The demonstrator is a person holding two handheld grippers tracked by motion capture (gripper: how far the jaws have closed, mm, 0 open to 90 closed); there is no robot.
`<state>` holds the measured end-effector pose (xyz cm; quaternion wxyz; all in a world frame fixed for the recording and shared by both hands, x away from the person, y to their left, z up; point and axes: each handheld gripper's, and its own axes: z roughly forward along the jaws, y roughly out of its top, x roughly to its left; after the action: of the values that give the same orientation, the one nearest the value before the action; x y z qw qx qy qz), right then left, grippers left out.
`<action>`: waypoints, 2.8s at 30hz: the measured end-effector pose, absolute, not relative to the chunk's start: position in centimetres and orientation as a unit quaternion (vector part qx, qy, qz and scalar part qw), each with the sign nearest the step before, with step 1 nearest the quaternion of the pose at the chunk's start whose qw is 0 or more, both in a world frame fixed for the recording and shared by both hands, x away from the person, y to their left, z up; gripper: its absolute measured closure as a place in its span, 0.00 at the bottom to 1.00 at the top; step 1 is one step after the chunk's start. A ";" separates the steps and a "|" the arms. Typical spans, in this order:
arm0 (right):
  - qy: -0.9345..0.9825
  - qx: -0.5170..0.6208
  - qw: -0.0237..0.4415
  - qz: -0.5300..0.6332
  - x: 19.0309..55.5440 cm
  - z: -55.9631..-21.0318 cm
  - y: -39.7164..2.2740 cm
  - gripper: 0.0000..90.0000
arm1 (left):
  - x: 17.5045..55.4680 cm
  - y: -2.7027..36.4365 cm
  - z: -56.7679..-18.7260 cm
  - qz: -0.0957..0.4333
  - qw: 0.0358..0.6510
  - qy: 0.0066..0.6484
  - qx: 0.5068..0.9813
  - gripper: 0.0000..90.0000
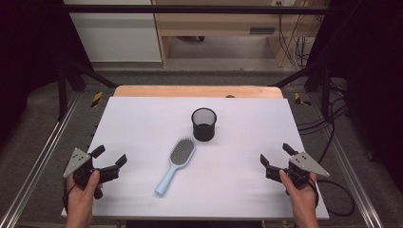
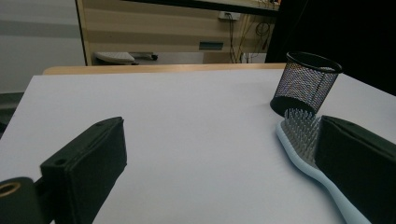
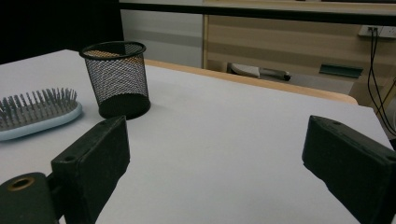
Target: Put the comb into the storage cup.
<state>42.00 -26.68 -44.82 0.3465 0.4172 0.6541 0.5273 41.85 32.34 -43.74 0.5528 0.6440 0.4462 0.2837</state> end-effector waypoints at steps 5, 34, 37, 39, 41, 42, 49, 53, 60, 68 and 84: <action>0.653 0.419 0.345 0.528 41.9 -44.8 -26.7 0.08 | 41.8 32.4 -43.8 0.286 0.553 0.448 0.642 0.03; 0.656 0.422 0.343 0.523 41.9 -44.9 -26.5 0.06 | 41.3 30.4 -43.1 0.283 0.519 0.443 0.674 0.03; 0.658 0.425 0.340 0.521 42.0 -45.1 -26.3 0.06 | 41.1 28.5 -42.8 0.273 0.505 0.429 0.698 0.03; 0.659 0.423 0.342 0.519 41.9 -45.1 -26.2 0.06 | 41.2 27.5 -42.5 0.271 0.491 0.422 0.712 0.03; 0.659 0.422 0.342 0.520 41.8 -45.0 -26.2 0.06 | 41.5 26.6 -42.3 0.262 0.488 0.415 0.722 0.03; 0.660 0.421 0.342 0.520 41.8 -45.0 -26.2 0.06 | 41.6 26.2 -42.2 0.261 0.485 0.413 0.725 0.03; 0.659 0.417 0.339 0.526 41.8 -44.8 -26.1 0.06 | 42.5 23.9 -40.8 0.252 0.466 0.409 0.743 0.03; 0.660 0.413 0.337 0.529 41.7 -44.6 -25.9 0.06 | 43.1 22.2 -40.0 0.231 0.445 0.408 0.763 0.03; 0.662 0.410 0.335 0.530 41.6 -44.6 -25.7 0.06 | 44.1 19.3 -39.5 0.212 0.401 0.395 0.799 0.04; 0.659 0.417 0.336 0.528 41.6 -44.7 -25.8 0.06 | 44.4 17.3 -39.7 0.191 0.363 0.393 0.823 0.04; 0.661 0.419 0.334 0.525 41.7 -44.8 -25.7 0.06 | 44.4 16.5 -40.8 0.141 0.322 0.408 0.842 0.04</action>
<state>41.67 -25.72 -44.80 0.3344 0.4190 0.6612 0.5249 44.41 16.52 -40.81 0.3217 0.8425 0.4084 0.1411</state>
